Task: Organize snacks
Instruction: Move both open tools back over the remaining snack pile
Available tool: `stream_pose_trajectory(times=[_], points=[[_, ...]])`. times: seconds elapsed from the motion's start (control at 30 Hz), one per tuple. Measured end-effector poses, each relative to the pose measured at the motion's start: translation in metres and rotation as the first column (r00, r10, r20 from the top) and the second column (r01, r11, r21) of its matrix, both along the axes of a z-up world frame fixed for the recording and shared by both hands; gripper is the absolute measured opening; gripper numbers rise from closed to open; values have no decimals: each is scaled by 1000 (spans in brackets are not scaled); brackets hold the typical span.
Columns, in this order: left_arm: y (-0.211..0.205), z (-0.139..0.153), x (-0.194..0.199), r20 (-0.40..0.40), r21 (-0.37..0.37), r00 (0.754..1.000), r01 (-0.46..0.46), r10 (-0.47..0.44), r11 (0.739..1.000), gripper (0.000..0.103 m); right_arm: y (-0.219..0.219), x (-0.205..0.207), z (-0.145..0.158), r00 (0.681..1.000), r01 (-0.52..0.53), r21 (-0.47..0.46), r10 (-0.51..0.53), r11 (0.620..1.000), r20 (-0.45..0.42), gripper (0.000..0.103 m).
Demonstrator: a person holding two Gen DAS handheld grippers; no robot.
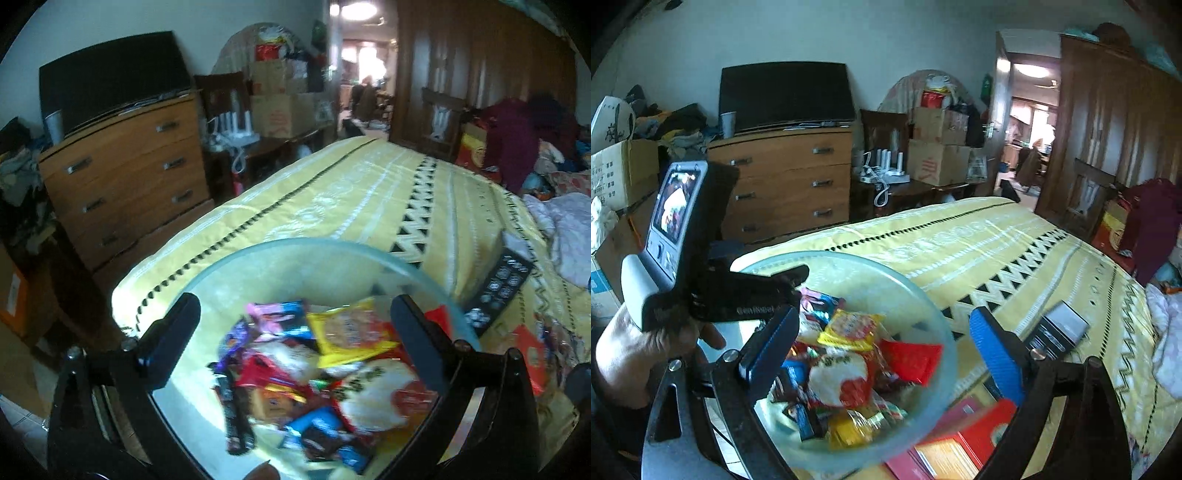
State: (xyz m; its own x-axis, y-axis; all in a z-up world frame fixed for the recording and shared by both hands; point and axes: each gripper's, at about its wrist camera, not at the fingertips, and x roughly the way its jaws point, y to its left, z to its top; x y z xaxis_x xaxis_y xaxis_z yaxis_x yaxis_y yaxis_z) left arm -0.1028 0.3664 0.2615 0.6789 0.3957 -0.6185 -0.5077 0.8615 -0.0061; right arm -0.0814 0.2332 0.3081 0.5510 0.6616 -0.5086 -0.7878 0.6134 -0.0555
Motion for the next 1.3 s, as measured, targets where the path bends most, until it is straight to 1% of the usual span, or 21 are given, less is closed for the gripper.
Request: stream_pose_trajectory(times=[0.2,0.27,0.33,0.4,0.43,0.47,0.53,0.6,0.63,0.7,0.73,0.77,0.8,0.87,0.9,1.0,1.07,1.13,1.17,1.23,1.3], points=[[-61,22,1,54,33,993,108,-109,994,103,-76,-10,7,992,125,60,-125,990,6,95],[-86,26,4,67,37,985,160,-162,986,103,-106,-12,5,984,179,74,-180,981,-1,95],[-123,28,9,72,45,967,241,-244,969,103,-141,-13,0,969,245,83,-245,966,-9,95],[-172,25,13,75,67,928,360,-364,931,103,-189,-13,-12,938,346,84,-346,934,-14,95],[-189,24,14,76,75,912,397,-402,915,103,-206,-11,-18,923,385,78,-384,920,-21,98],[-211,21,14,75,83,888,447,-453,891,103,-229,-9,-28,901,434,66,-432,898,-38,100],[-256,7,18,51,79,836,542,-546,837,103,-276,-3,-55,849,525,17,-522,851,-87,101],[-301,-22,27,5,34,773,634,-635,772,103,-314,0,-81,802,586,-26,-584,810,-122,101],[-311,-32,31,-13,17,759,651,-651,759,103,-332,2,-98,779,609,-64,-611,791,-142,101],[-337,-69,45,-77,-38,726,682,-683,730,103,-361,4,-130,742,635,-124,-646,763,-180,101],[-347,-92,53,-120,-60,718,685,-686,727,103,-376,7,-152,721,641,-160,-660,751,-212,101],[-353,-106,59,-149,-73,715,681,-683,728,103,-386,9,-167,705,644,-184,-670,742,-232,101],[-360,-131,70,-196,-86,711,673,-675,734,103,-400,12,-190,681,648,-214,-682,731,-267,101],[-373,-159,80,-251,-96,705,663,-663,742,103,-420,17,-219,651,649,-245,-692,720,-311,101],[-377,-177,85,-284,-95,707,651,-647,753,103,-432,22,-235,631,653,-266,-704,709,-326,101],[-382,-213,92,-324,-100,715,625,-619,774,103,-451,33,-262,595,665,-271,-713,696,-370,101],[-382,-226,94,-329,-117,720,611,-611,783,103,-458,38,-272,590,675,-260,-716,691,-372,101],[-379,-231,93,-299,-125,741,594,-601,794,103,-457,42,-279,605,673,-257,-716,694,-348,103],[-379,-230,93,-295,-122,745,592,-598,797,103,-455,43,-281,613,673,-256,-717,694,-333,103],[-379,-232,93,-283,-131,747,591,-601,796,103,-455,42,-287,626,677,-243,-717,695,-308,103],[-378,-235,90,-254,-126,753,596,-607,793,103,-457,43,-289,630,677,-224,-709,701,-317,103]])
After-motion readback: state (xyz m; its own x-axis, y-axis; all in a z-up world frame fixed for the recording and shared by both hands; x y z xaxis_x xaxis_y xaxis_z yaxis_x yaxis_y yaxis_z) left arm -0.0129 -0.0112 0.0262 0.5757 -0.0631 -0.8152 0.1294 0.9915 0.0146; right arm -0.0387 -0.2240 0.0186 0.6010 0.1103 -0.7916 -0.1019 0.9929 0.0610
